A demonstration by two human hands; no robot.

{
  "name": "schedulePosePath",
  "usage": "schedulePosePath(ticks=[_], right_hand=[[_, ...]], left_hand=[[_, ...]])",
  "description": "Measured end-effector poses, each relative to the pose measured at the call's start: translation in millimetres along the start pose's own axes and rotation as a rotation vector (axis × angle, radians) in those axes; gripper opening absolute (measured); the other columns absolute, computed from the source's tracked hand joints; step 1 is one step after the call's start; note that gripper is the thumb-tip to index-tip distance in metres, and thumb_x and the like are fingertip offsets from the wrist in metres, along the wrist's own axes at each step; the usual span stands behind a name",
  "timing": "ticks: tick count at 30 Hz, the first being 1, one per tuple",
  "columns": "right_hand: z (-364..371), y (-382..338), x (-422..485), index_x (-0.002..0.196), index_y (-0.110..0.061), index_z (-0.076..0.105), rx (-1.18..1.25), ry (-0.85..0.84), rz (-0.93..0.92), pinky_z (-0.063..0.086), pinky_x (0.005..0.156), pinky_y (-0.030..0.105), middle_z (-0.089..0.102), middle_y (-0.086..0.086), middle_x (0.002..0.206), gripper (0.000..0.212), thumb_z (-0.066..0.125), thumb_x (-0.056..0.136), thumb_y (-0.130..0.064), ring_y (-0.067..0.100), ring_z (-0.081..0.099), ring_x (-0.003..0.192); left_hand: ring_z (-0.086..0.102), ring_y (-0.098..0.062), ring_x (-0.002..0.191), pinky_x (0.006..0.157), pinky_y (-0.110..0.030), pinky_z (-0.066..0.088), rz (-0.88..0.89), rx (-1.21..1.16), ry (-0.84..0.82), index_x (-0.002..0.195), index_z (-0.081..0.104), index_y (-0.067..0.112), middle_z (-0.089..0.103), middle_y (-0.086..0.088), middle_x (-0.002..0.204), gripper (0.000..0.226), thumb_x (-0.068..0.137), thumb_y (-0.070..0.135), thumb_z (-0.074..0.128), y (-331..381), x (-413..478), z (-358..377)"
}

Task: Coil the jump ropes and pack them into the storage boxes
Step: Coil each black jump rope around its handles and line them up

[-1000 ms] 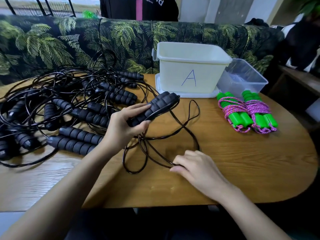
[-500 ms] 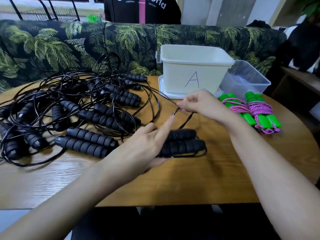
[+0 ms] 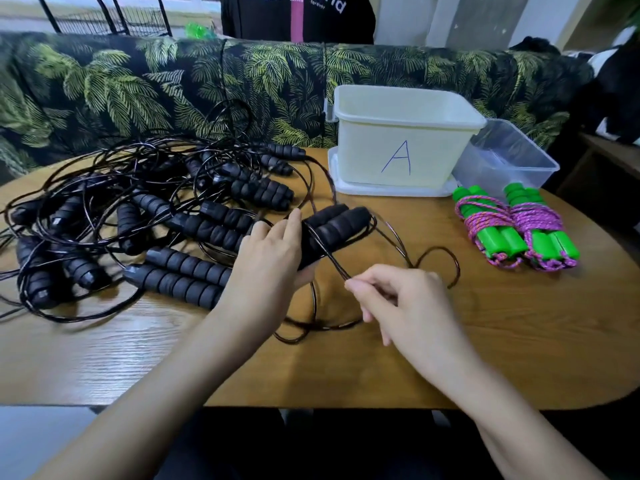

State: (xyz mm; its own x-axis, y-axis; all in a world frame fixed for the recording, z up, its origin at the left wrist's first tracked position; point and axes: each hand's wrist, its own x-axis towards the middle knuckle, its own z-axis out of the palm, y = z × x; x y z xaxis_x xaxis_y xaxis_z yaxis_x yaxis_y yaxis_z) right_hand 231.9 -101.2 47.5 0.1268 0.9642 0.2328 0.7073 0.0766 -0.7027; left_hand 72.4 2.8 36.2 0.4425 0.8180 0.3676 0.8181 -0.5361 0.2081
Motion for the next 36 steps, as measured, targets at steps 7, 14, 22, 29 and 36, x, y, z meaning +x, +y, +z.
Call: schedulePosePath(ticks=[7, 14, 22, 29, 36], right_hand=[[9.4, 14.4, 15.7, 0.075, -0.024, 0.074, 0.611, -0.081, 0.251, 0.044, 0.06, 0.02, 0.067, -0.003, 0.065, 0.024, 0.063, 0.095, -0.016, 0.009, 0.042, 0.045], [11.0, 13.7, 25.2, 0.073, -0.021, 0.073, 0.669, -0.019, 0.148, 0.041, 0.052, 0.018, 0.066, -0.004, 0.058, 0.035, 0.062, 0.088, 0.008, 0.008, 0.044, 0.047], [3.4, 40.8, 27.3, 0.069, -0.043, 0.069, 0.282, -0.054, -0.093, 0.045, 0.058, 0.032, 0.061, -0.014, 0.058, 0.014, 0.071, 0.083, -0.04, 0.003, 0.052, 0.054], [-43.9, 80.6, 48.8, 0.061, -0.025, 0.06, 0.072, -0.295, -0.079, 0.038, 0.064, 0.016, 0.058, -0.008, 0.062, 0.034, 0.061, 0.087, -0.047, -0.001, 0.051, 0.061], [-44.0, 51.9, 100.2, 0.06, -0.023, 0.065, 0.102, -0.247, 0.058, 0.028, 0.052, 0.023, 0.043, -0.009, 0.044, 0.036, 0.067, 0.088, -0.046, 0.004, 0.036, 0.044]], left_hand=[[0.059, -0.003, 0.096, 0.081, -0.011, 0.041, 0.094, -0.651, 0.034, 0.135, 0.053, 0.011, 0.066, 0.01, 0.103, 0.056, 0.084, 0.022, 0.072, 12.4, -10.2, -14.2], [0.061, 0.003, 0.097, 0.082, -0.02, 0.047, 0.152, -0.673, -0.13, 0.132, 0.041, 0.032, 0.062, 0.027, 0.104, 0.065, 0.075, 0.05, 0.066, 15.3, -14.5, -31.7], [0.061, -0.016, 0.108, 0.081, -0.034, 0.052, 0.239, -0.249, 0.126, 0.134, 0.051, 0.019, 0.06, 0.004, 0.12, 0.079, 0.078, 0.074, 0.048, 5.2, -2.5, -26.9], [0.059, -0.025, 0.098, 0.08, -0.031, 0.04, 0.408, 0.037, 0.253, 0.131, 0.053, 0.007, 0.062, -0.007, 0.115, 0.081, 0.085, 0.073, 0.045, -21.2, 7.7, -32.3], [0.062, -0.027, 0.099, 0.087, -0.038, 0.047, 0.793, 0.227, 0.18, 0.139, 0.037, -0.004, 0.063, -0.012, 0.112, 0.084, 0.092, 0.066, 0.041, -1.2, -1.1, -26.0]])
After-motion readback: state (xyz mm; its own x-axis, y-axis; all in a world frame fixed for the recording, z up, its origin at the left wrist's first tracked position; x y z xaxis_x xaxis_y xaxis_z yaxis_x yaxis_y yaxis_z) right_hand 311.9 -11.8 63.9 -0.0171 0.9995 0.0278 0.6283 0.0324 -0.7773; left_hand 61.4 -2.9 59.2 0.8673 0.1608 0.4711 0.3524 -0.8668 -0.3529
